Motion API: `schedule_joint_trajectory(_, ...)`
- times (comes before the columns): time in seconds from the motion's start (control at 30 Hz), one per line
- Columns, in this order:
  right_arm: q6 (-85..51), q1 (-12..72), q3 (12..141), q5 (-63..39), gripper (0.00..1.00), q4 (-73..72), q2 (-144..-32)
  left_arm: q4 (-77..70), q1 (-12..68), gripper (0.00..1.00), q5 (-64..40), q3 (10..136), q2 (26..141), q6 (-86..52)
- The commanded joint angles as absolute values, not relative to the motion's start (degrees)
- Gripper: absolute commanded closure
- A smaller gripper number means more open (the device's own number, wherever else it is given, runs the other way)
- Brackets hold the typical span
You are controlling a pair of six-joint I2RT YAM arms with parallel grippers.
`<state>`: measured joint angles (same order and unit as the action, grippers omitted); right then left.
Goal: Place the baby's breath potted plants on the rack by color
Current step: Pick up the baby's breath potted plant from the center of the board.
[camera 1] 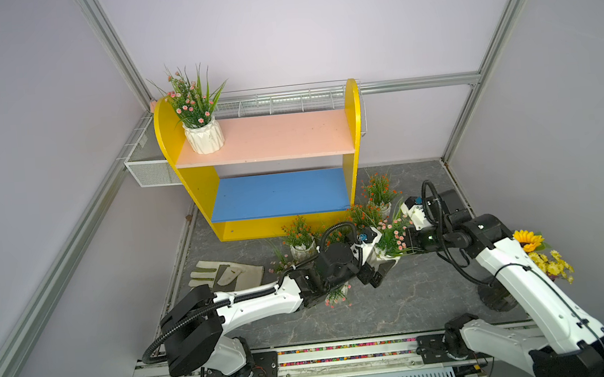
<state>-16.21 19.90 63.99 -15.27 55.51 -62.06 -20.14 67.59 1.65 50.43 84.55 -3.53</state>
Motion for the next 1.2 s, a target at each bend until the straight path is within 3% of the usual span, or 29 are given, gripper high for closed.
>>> schedule_joint_trajectory(0.0, -15.9, 21.0, 66.5, -18.1, 0.93, 53.0, -62.1, -20.8, 68.0, 0.0, 0.7, 52.4, 85.3, -2.3)
schedule_joint_trajectory(1.0, -16.1, 23.5, 68.2, -17.5, 0.93, 52.3, -62.2, -15.1, 68.1, 0.0, -1.1, 56.1, 90.0, -2.8)
schedule_joint_trajectory(1.17, -16.3, 23.5, 67.3, -17.8, 0.93, 51.9, -61.8, -15.7, 68.2, 0.06, -0.6, 56.1, 90.0, -2.7)
